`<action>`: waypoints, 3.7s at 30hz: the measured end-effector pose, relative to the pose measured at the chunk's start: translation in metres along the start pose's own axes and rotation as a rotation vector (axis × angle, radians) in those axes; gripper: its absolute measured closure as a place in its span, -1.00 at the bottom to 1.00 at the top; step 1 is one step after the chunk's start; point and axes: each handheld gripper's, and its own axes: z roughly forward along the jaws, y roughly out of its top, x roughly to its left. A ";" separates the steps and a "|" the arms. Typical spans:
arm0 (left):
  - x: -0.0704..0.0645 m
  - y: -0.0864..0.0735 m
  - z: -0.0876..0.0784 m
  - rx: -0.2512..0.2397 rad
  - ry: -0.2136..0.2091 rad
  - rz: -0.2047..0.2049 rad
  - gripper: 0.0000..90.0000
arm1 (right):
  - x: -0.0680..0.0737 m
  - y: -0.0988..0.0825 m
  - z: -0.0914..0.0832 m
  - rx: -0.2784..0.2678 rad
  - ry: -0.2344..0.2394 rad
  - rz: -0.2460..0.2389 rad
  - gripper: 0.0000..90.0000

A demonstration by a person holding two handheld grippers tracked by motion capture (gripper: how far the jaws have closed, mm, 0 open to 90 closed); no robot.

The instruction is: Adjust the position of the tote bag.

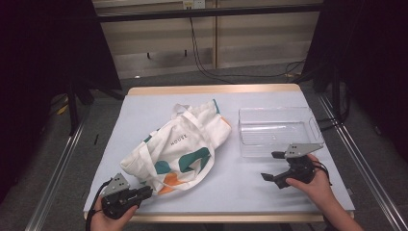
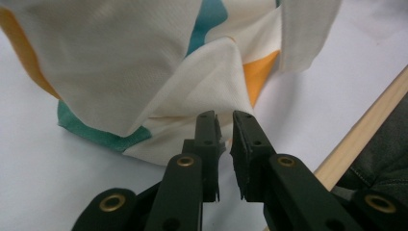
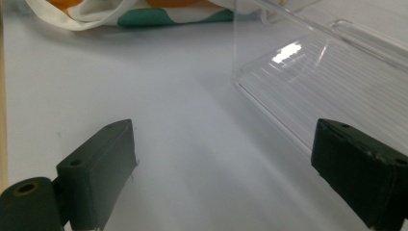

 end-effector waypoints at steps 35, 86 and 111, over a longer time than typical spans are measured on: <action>0.000 0.005 0.009 -0.006 0.026 -0.016 0.78 | 0.043 0.055 0.098 -0.017 0.070 -0.063 0.31; 0.024 0.003 0.009 0.020 0.116 -0.026 0.92 | 0.044 0.069 0.126 -0.002 0.043 -0.032 0.07; 0.036 0.005 0.007 0.023 0.112 -0.021 0.92 | 0.038 0.078 0.133 -0.012 -0.083 0.022 -0.17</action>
